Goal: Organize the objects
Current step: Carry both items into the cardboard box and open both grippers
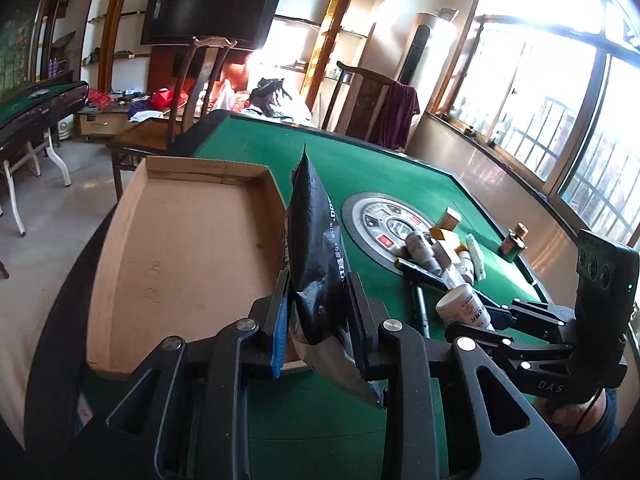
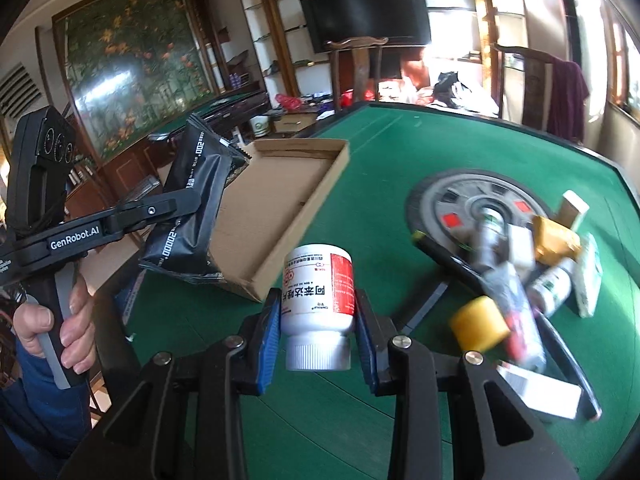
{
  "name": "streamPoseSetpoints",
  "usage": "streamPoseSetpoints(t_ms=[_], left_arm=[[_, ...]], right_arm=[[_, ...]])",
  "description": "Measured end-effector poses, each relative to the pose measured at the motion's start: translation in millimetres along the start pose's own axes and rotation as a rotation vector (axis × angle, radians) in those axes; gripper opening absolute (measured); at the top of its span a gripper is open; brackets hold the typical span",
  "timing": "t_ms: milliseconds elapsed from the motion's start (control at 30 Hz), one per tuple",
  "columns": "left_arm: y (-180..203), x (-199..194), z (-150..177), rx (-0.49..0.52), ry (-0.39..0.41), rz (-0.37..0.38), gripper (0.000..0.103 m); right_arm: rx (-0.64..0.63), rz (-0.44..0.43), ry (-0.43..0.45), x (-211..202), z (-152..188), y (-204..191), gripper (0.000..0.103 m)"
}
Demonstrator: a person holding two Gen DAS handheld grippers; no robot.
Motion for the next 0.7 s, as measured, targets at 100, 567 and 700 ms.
streamPoseSetpoints(t_ms=[100,567,700], left_arm=[[-28,-2,-10,-0.022,-0.023,0.003,0.025],[-128,70,-64,-0.037,-0.197,-0.069,0.025],[-142,97,-72,-0.045,-0.230,-0.084,0.025]], right_arm=[[-0.019,-0.023,-0.017,20,-17,-23,0.034],[0.025,-0.042,-0.133,174,-110,-65,0.034],[0.081,-0.031,-0.184,222,-119,-48,0.034]])
Point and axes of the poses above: each gripper's, at about its wrist camera, not at the fingertips, and x roughly the way its jaws point, y to its right, z to its underside, the point moved 4 cm from there along x, roughly the way its jaws point, and after that the axes turned 9 degrees about y, right-handed, at the moved point
